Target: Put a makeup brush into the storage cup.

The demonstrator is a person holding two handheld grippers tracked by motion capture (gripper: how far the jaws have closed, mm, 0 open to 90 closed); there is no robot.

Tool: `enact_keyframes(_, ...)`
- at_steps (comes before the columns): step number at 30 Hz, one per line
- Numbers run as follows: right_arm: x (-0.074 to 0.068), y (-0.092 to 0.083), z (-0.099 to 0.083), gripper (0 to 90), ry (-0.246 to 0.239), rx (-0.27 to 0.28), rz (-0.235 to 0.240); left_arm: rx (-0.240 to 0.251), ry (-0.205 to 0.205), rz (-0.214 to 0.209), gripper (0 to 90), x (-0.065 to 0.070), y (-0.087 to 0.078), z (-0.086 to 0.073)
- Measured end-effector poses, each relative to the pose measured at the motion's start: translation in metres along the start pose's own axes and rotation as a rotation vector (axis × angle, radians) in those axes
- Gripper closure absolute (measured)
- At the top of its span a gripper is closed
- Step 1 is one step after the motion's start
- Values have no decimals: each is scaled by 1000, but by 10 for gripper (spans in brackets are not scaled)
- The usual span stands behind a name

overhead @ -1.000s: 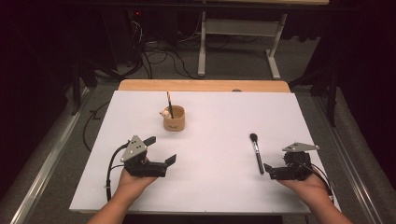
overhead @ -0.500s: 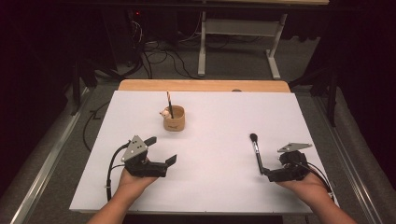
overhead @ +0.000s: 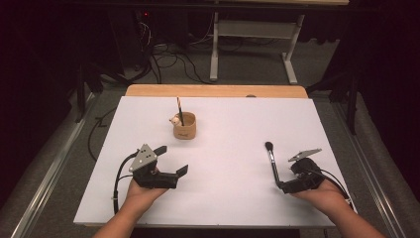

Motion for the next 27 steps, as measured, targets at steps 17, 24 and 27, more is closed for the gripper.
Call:
enact_keyframes(17,-9,6,13,284,-48,-122,25,3,0,3,13,0,0,0)
enact_keyframes(24,-11,8,19,369,-44,-154,28,6,1,5,13,-1,-1,0)
enact_keyframes(27,-11,8,22,401,-37,-157,34,6,3,5,14,-1,0,0)
Point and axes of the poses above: each handheld gripper's, and its own axes: y roughly forward along the jaws, z roughly out of its top, x roughly to its right, the point moved 7 cm from there along y, roughly forward along the jaws, and after that the axes turned 7 degrees about -y, right-handed, at the moved point
